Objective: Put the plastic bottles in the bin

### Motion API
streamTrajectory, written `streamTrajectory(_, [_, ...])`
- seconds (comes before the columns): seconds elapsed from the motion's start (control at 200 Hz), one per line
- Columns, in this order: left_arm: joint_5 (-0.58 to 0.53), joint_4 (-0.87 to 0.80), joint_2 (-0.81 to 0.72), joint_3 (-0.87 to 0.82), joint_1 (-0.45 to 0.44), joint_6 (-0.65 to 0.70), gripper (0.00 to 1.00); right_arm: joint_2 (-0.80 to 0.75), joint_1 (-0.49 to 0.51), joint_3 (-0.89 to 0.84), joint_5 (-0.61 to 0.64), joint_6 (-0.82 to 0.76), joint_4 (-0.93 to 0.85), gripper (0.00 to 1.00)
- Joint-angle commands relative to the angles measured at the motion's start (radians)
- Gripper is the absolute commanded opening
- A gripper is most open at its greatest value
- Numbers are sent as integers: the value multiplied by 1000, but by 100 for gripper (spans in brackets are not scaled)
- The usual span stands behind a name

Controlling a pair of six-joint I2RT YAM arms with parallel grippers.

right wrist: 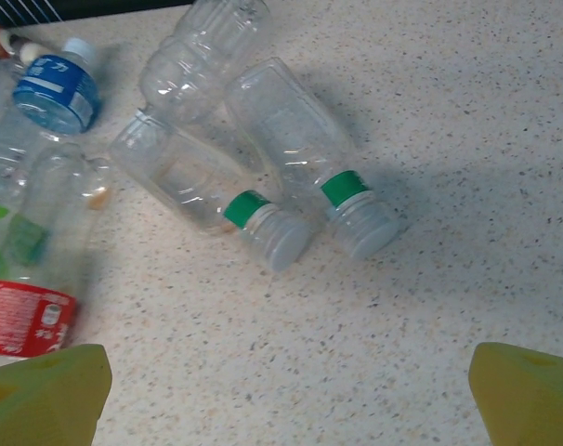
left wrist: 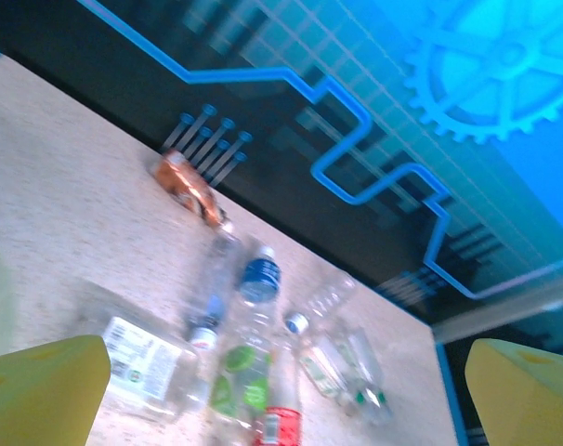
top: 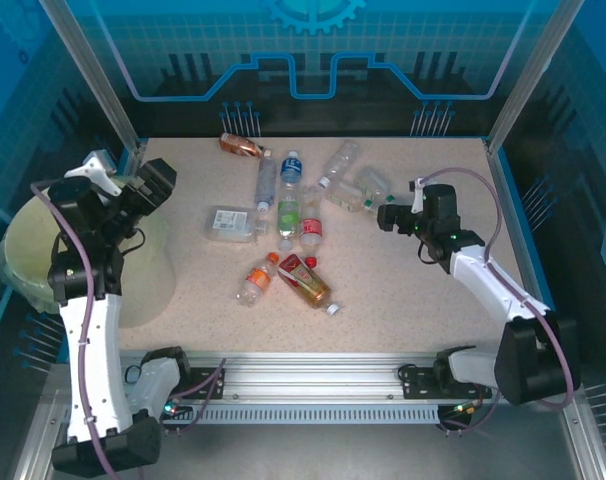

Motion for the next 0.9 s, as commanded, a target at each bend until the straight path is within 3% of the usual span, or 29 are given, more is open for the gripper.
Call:
streamTrajectory(0.0, [46, 82, -13, -7, -72, -60, 99, 71, -43, 101, -41, -100, -37, 100])
streamTrajectory(0.225, [0, 95, 25, -11, -201, -28, 99, 268, -108, 271, -104, -196, -117, 100])
streamTrajectory(0.36, [-32, 58, 39, 0, -217, -4, 99, 390, -122, 382, -161, -237, -176, 100])
streamTrajectory(0.575, [-58, 35, 31, -11, -219, 11, 99, 655, -122, 714, -255, -277, -454, 100])
streamTrajectory(0.89, [-98, 10, 35, -21, -221, 29, 99, 919, -69, 1008, -119, -285, -620, 100])
